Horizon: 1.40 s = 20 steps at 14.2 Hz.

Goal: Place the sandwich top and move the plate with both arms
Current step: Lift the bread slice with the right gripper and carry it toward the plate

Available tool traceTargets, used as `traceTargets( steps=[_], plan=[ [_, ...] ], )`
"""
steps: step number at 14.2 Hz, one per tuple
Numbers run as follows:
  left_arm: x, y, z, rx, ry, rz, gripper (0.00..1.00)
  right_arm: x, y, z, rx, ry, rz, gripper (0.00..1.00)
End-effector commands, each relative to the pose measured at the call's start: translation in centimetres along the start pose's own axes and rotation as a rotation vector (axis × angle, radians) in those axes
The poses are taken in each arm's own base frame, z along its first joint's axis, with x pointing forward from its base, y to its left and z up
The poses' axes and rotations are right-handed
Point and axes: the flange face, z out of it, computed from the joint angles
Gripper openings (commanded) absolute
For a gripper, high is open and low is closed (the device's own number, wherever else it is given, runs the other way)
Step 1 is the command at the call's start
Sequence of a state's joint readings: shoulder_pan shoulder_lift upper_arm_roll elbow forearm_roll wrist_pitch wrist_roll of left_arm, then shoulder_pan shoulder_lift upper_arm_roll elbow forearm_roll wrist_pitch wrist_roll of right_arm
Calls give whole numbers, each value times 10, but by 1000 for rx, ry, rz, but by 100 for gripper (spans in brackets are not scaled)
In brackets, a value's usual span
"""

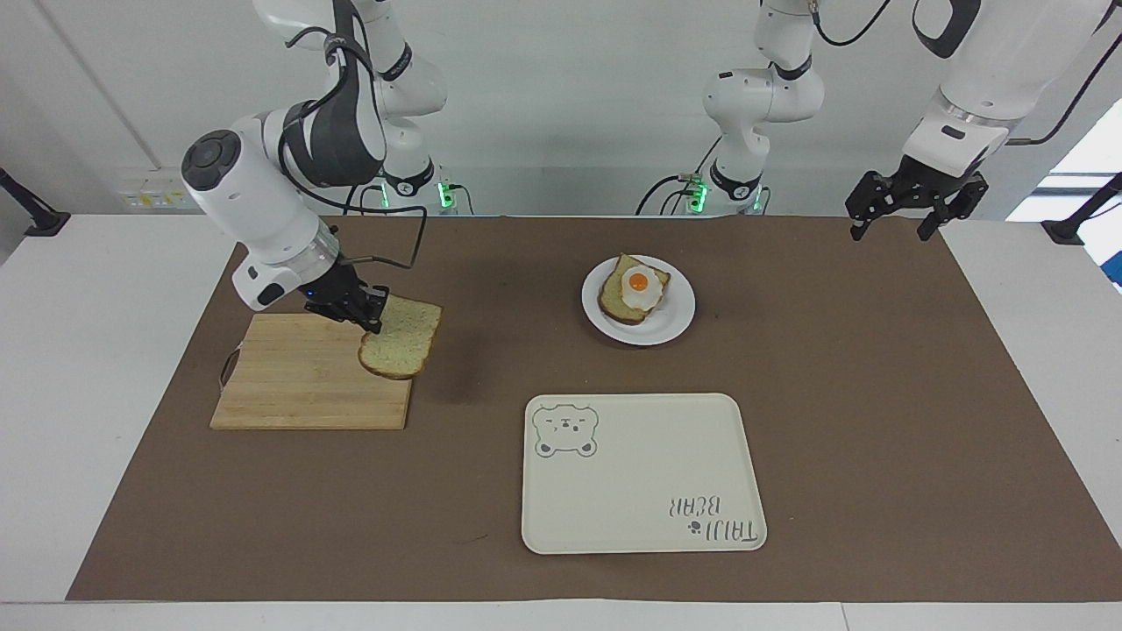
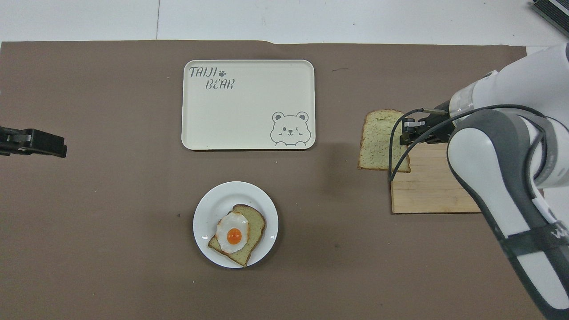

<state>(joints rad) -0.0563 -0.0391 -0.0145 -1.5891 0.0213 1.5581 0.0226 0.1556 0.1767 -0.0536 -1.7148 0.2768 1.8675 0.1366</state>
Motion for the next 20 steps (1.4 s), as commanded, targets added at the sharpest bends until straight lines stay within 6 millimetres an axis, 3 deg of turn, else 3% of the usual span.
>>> traceTargets(
  steps=[1, 10, 17, 20],
  plan=[
    [-2, -3, -2, -1, -7, 9, 100, 2, -21, 3, 44, -5, 6, 0],
    [-2, -3, -2, -1, -7, 9, 100, -33, -113, 23, 109, -44, 4, 0],
    [-2, -3, -2, -1, -7, 9, 100, -93, -210, 67, 114, -103, 34, 0],
    [-2, -3, -2, -1, -7, 9, 100, -120, -231, 85, 132, -162, 31, 0]
  ],
)
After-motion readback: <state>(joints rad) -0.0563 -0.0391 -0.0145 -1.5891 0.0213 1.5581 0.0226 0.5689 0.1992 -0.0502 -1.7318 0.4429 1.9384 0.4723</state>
